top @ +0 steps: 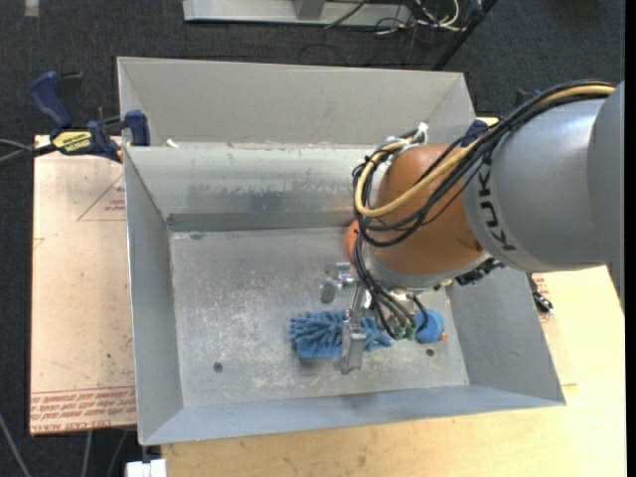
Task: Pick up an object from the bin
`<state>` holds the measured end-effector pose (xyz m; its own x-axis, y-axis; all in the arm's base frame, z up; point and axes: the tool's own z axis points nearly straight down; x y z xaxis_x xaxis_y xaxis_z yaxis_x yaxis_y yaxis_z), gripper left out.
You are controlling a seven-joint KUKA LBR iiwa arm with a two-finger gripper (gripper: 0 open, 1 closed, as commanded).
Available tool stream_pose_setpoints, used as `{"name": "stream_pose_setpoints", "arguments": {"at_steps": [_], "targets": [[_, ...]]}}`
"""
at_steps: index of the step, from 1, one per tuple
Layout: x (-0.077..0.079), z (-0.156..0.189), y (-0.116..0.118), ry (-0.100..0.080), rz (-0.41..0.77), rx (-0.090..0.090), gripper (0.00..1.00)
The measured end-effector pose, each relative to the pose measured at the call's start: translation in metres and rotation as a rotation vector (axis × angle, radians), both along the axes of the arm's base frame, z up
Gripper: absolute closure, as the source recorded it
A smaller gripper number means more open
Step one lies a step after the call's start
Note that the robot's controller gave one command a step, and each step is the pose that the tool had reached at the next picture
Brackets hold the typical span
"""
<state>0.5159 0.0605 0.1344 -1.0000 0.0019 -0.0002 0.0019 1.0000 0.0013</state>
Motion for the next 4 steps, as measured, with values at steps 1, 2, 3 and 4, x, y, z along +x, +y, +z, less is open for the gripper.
{"name": "stream_pose_setpoints", "arguments": {"at_steps": [1,2,3,4], "targets": [[0.000,0.000,0.000,0.000,0.000,0.000,0.00],[-0.005,-0.065,-0.004,0.000,0.142,0.001,1.00],[-0.005,-0.065,-0.004,0.000,0.142,0.001,1.00],[-0.003,0.062,0.003,-0.002,0.075,0.002,1.00]]}}
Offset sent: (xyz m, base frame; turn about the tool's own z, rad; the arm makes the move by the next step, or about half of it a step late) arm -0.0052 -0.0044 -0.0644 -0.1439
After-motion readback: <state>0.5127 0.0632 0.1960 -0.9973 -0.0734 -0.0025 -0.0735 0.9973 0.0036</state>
